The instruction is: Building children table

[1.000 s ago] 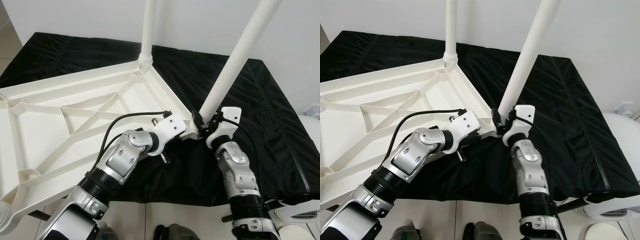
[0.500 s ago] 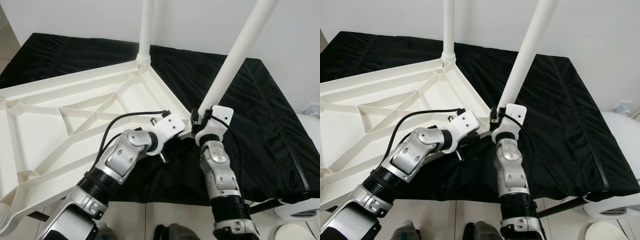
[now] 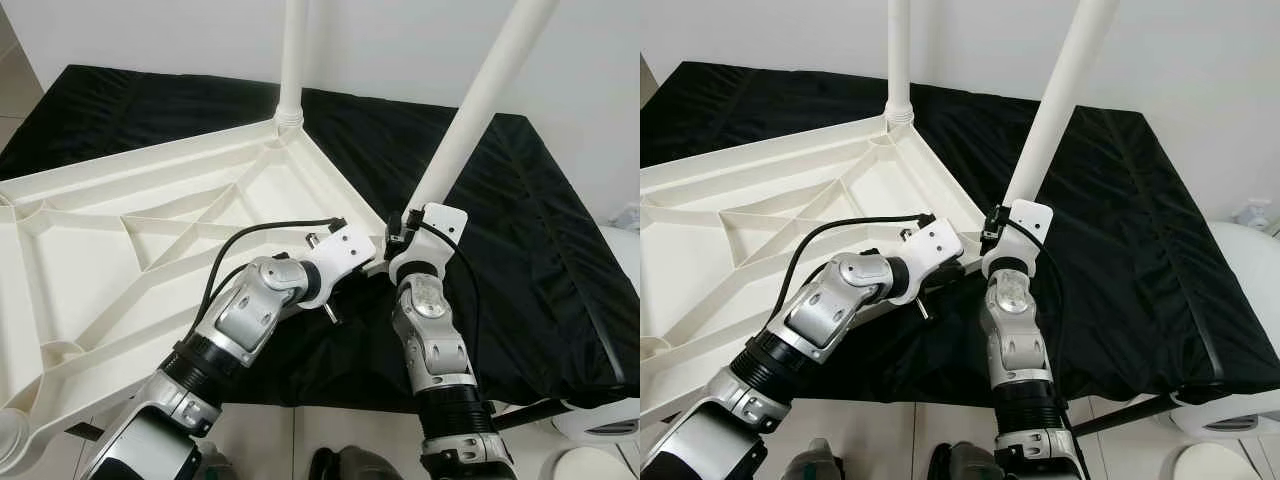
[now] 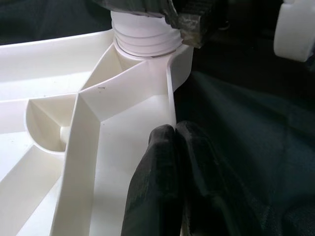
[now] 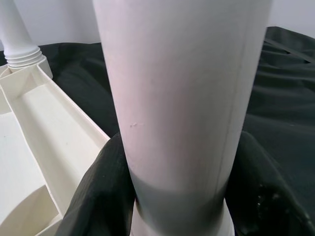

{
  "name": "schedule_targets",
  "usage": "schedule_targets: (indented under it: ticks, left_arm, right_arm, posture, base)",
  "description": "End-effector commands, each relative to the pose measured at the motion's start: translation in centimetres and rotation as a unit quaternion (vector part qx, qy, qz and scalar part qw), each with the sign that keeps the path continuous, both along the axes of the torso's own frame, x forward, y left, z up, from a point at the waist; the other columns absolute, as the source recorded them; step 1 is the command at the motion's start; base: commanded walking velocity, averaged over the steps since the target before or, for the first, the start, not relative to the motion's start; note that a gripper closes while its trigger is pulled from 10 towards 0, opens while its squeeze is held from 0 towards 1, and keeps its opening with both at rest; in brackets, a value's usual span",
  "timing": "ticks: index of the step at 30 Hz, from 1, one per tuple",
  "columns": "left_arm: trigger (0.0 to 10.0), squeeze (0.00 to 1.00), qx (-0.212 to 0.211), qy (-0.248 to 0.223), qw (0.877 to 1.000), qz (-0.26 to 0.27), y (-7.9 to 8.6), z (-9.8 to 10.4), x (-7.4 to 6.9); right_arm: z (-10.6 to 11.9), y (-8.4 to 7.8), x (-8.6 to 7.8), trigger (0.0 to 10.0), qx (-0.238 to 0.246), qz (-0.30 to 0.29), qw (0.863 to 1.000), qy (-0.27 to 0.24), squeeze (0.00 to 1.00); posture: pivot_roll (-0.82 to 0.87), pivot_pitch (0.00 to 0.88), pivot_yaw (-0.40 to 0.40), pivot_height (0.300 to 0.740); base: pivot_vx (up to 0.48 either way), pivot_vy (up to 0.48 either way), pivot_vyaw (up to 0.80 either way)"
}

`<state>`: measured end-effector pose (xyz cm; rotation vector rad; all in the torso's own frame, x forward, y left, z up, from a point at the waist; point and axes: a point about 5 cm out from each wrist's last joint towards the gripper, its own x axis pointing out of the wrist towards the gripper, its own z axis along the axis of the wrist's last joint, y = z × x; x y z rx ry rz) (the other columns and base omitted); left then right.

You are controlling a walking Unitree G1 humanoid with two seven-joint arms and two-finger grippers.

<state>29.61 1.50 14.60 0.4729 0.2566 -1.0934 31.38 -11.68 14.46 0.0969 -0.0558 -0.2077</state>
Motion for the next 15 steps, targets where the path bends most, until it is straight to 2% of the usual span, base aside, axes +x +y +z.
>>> schedule_targets:
  ticks: [1, 10, 11, 12, 15]
  left_arm:
    - [10.0, 0.00, 0.000, 0.024, 0.998, -0.056, -1.4, -0.6, -1.5]
    - [10.0, 0.00, 0.001, 0.024, 0.998, -0.056, -1.4, -0.6, -1.4]
    - [10.0, 0.00, 0.000, 0.024, 0.998, -0.055, -1.4, -0.6, -1.4]
    - [10.0, 0.00, 0.000, 0.024, 0.998, -0.053, -1.3, -0.5, -1.4]
    - [10.0, 0.00, 0.000, 0.024, 0.998, -0.051, -1.2, -0.6, -1.5]
  right_arm:
    - [0.2, -0.2, -0.4, 10.0, 0.012, -0.055, 0.998, -0.005, 0.00]
    - [-0.3, 0.8, -0.5, 10.0, 0.000, -0.041, 0.999, 0.006, 0.00]
    - [-0.4, 1.0, -0.4, 10.0, 0.008, -0.029, 1.000, 0.006, 0.86]
    - [-0.3, 1.1, -0.4, 10.0, 0.016, -0.015, 1.000, 0.004, 1.00]
    - [-0.2, 1.2, -0.4, 10.0, 0.024, -0.001, 1.000, -0.002, 1.00]
  posture:
    - [0.05, 0.055, -0.098, 0.740]
    - [0.05, 0.054, -0.100, 0.740]
    - [0.06, 0.054, -0.104, 0.740]
    - [0.06, 0.056, -0.105, 0.740]
    - [0.06, 0.057, -0.106, 0.740]
  base:
    - [0.000, 0.000, 0.00]
    - [0.000, 0.000, 0.00]
    - [0.000, 0.000, 0.00]
    - [0.000, 0.000, 0.00]
    - [0.000, 0.000, 0.00]
